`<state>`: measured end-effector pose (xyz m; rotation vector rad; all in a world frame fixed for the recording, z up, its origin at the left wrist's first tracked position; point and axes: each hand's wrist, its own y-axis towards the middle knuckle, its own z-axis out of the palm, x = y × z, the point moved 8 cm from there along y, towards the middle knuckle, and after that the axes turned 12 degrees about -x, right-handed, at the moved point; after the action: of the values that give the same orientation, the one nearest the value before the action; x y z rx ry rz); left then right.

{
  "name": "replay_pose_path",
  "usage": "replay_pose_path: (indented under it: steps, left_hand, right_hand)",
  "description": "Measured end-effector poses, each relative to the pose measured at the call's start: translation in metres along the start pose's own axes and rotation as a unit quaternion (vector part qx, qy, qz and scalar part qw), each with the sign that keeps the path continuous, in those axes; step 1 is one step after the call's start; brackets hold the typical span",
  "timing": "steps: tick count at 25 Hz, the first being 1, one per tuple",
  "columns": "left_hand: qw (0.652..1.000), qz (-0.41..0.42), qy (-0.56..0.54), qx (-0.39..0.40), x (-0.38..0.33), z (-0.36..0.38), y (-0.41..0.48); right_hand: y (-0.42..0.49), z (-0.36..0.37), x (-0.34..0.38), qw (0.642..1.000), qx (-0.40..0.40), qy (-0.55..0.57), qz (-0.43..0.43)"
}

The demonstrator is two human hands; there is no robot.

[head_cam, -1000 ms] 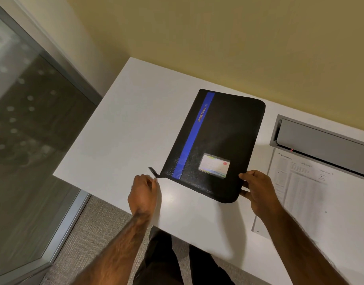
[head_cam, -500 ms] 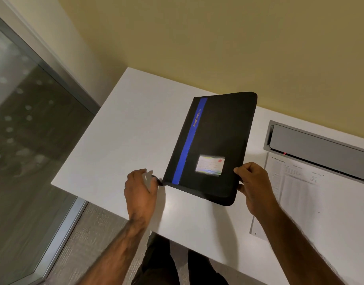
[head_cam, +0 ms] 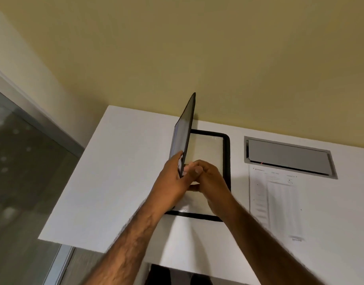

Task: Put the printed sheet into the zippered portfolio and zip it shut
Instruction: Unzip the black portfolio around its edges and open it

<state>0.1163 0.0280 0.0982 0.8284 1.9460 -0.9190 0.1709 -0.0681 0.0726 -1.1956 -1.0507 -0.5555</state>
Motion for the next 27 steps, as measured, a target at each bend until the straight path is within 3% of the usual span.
replay_pose_path:
  steps: [2,4,6,8,10,17,23,27]
  left_hand:
    - [0.998,0.028,0.053,0.006,0.003,-0.011,0.004]
    - [0.995,0.051,0.083,-0.006,0.010,-0.026,0.009]
    - [0.995,0.049,0.073,-0.037,0.017,-0.047,0.014]
    - [0.995,0.040,0.060,-0.074,0.028,-0.074,0.021]
    - [0.993,0.026,0.059,-0.098,0.043,-0.097,0.029]
    - [0.996,-0.047,-0.024,-0.076,0.079,-0.123,0.039]
    - [0.995,-0.066,-0.030,-0.071,0.104,-0.138,0.034]
    - [0.982,-0.126,-0.120,-0.076,0.140,-0.155,0.016]
  right_hand:
    - [0.009,-0.003,-0.015,1.000,-0.014,-0.020,0.004]
    - [0.029,-0.027,-0.045,0.990,-0.109,-0.085,0.016]
    - [0.047,-0.069,-0.083,0.953,-0.235,-0.187,0.035]
    - [0.054,-0.102,-0.126,0.910,-0.289,-0.280,0.095]
    - [0.058,-0.119,-0.155,0.896,-0.293,-0.299,0.147]
    - [0.055,-0.136,-0.159,0.905,-0.329,-0.208,0.172]
    - [0.042,-0.150,-0.150,0.941,-0.277,-0.127,0.145]
    - [0.022,-0.174,-0.157,0.945,-0.275,-0.126,0.120]
